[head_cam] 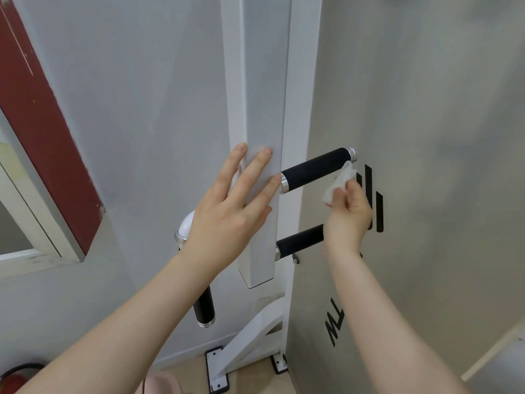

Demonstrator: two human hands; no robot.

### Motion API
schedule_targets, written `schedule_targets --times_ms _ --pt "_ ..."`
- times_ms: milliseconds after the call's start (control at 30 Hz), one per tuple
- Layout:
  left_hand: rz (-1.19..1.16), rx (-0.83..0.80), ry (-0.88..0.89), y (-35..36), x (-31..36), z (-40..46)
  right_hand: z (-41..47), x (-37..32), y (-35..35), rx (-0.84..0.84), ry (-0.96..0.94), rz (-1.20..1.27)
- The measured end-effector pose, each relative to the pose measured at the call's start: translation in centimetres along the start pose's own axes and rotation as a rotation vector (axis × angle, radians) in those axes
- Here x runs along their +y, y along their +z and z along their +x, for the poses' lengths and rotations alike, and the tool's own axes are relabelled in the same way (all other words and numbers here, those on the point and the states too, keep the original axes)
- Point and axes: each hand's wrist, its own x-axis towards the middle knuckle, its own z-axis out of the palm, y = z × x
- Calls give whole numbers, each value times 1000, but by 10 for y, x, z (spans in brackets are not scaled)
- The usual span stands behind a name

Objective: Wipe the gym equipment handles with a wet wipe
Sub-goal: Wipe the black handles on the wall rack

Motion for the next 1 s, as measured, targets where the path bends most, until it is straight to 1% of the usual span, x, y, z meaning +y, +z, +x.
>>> schedule_targets --times_ms 100,133,200,267,367,433,467,533,600,633,733,767,800,833,900,933,967,1000 --pt "7 -3 -1 -1 1 0 15 -17 10 -24 270 194" --pt "10 -2 1 -1 1 0 23 -20 9 -26 308 181" --pt "14 -3 1 -1 1 -1 31 -19 6 -40 283 94" --pt "16 -2 -1 1 1 -2 32 -12 2 -73 296 81" --pt "8 21 -14 3 3 -2 19 3 -2 -191 474 108" --pt "8 38 -19 4 4 -2 13 2 1 -222 591 204" --pt "13 43 -19 4 4 -2 15 -2 3 -213 615 326" --pt "19 45 -16 4 2 -2 31 -11 3 -222 548 579" --pt "17 33 -6 4 2 -2 43 -17 2 -296 435 701" --pt "16 30 -1 4 1 -3 42 -15 2 -341 404 682" --pt "14 29 1 5 1 -4 16 -1 5 -541 348 461" --pt "15 28 -2 5 1 -4 9 0 6 -606 365 460" --pt "16 25 -8 4 2 -4 8 -1 8 -631 412 529" --pt "16 21 -15 4 2 -4 11 -4 9 -611 478 651" --pt "8 7 -23 3 1 -4 23 -10 9 -483 592 924" --pt "7 0 -21 3 1 -4 25 -9 9 -445 609 985" --pt "8 -3 -18 3 1 -5 22 -7 10 -462 606 964" --pt "11 -2 -14 4 0 -6 16 -3 12 -519 590 895"
